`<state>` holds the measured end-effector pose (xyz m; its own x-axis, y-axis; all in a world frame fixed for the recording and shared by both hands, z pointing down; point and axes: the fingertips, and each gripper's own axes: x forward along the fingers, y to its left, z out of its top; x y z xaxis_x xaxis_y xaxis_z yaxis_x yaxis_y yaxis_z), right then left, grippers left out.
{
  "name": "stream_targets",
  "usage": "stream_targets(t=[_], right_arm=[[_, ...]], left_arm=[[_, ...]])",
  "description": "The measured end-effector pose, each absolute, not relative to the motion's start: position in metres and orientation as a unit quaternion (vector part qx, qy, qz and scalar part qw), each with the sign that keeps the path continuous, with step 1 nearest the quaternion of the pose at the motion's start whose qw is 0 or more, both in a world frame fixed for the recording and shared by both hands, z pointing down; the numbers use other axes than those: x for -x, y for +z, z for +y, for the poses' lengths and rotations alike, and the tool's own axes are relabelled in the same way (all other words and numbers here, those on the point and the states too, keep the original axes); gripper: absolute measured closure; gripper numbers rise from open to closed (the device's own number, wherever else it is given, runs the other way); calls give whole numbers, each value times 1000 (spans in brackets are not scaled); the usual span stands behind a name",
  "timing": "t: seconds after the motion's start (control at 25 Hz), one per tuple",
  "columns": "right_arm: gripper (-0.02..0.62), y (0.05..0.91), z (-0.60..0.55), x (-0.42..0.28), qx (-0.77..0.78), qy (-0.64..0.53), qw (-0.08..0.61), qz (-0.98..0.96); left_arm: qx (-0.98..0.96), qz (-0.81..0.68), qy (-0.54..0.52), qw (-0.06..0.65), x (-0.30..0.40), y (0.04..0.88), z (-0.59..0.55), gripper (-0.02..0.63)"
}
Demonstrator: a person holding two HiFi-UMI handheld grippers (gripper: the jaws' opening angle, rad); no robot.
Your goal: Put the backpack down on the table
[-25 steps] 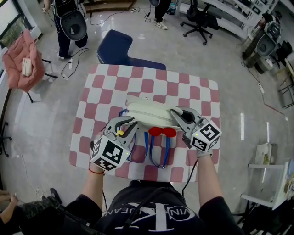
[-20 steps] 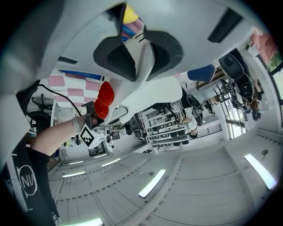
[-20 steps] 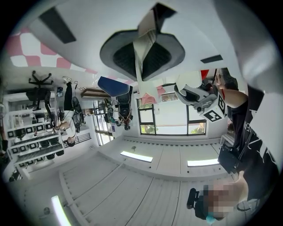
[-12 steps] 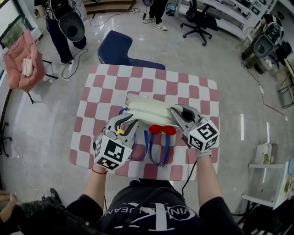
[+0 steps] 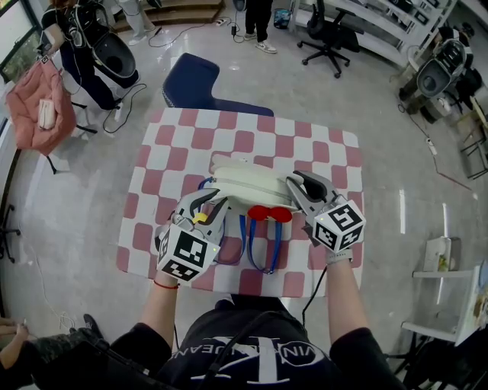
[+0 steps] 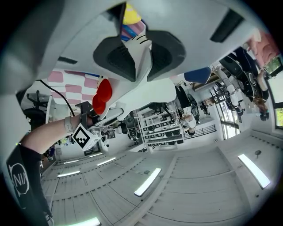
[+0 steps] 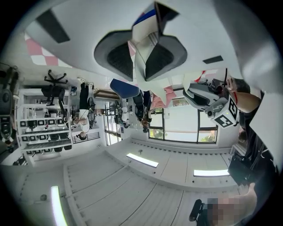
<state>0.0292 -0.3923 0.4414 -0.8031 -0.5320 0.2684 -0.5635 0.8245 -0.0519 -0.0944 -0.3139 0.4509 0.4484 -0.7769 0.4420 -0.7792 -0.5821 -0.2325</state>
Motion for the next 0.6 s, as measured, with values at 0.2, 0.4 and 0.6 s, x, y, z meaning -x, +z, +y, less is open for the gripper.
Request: stream_targets(t=[0.2, 0.4, 0.6], right_arm=[[529, 432, -389, -37, -304, 63, 110, -944], [529, 426, -385, -42, -315, 61, 99, -942], [529, 423, -381, -45, -321, 57, 93, -941]], left_arm=[[-849, -462, 256, -2, 94, 448, -311, 538], [-844, -474, 252, -13, 98, 442, -310, 537], [-838, -483, 252, -25, 101, 438, -307, 537]])
